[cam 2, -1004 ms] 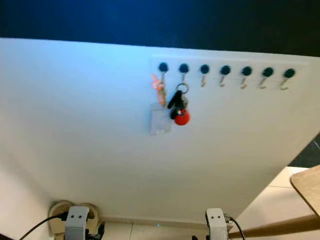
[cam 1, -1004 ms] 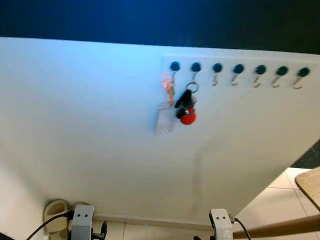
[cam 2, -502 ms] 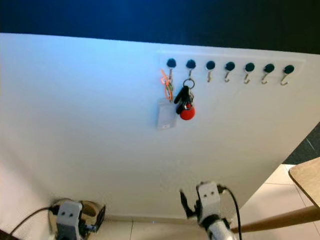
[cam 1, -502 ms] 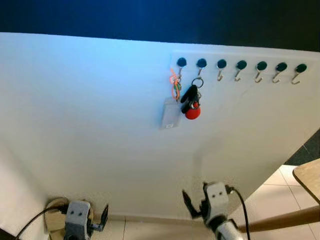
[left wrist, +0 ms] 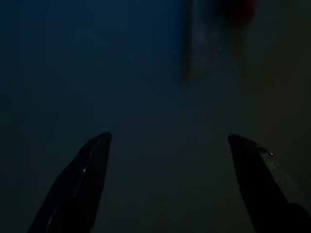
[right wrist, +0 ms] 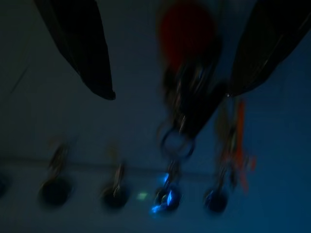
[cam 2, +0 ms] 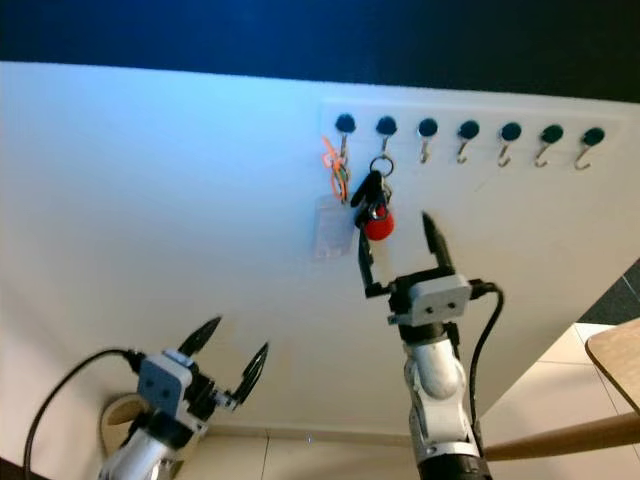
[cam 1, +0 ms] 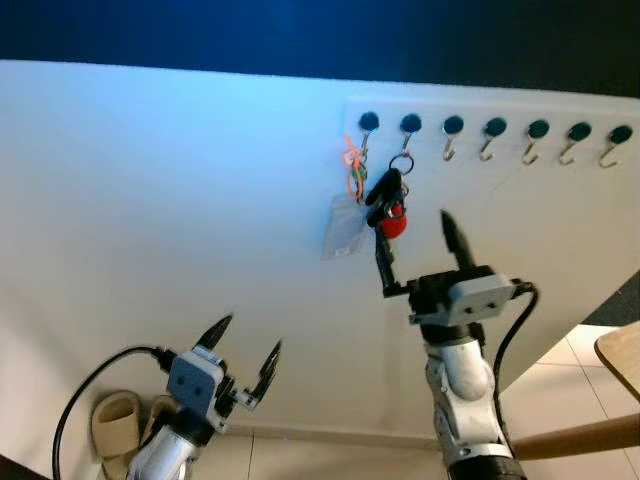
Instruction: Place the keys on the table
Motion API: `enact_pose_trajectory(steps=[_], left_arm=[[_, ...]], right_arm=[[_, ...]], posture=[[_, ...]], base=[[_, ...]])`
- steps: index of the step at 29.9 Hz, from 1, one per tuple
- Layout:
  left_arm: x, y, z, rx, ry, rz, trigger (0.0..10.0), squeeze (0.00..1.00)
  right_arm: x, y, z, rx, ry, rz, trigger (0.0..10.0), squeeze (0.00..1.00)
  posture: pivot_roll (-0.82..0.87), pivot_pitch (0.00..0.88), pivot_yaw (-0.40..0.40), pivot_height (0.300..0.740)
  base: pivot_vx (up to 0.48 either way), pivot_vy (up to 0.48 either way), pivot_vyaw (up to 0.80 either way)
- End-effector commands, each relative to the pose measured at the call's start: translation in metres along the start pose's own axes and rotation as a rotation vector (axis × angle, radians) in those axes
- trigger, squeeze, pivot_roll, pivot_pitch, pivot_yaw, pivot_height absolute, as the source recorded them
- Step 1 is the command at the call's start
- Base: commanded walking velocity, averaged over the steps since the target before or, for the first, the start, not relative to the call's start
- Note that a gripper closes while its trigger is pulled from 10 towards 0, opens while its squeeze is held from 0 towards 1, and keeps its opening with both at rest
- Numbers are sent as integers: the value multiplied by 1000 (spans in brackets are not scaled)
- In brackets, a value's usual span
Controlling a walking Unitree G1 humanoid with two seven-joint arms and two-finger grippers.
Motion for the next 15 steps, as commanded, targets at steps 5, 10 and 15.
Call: enact_pose_trajectory(steps=[5,10,15], left_arm=[[7,21,-12,50,-34,-17,10000,0],[14,32,-20,78,-77,-53,10000,0],[25,48,-29,103,-123,-54,10000,0]], right_arm=[[7,19,-19,35,-59,-50,10000,824],[2,21,-26,28,-51,-106,10000,0],[-8,21,-32,-4,-19,-173,10000,0]], posture=[[66,72,-41,740],[61,68,-44,740],[62,66,-50,740]], base=[[0,0,0],[0,0,0],[0,0,0]])
Point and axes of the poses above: a point about 5 cm out from each wrist's last joint towards the gripper, its own z axis pointing back from the gripper into the wrist, its own y axis along the axis of the wrist's last joint, x = y × z, the point moved 4 cm from there along -z, pointing out of the wrist towards the gripper, and after that the axes turned 10 degrees about z, right-handed, at the moved point
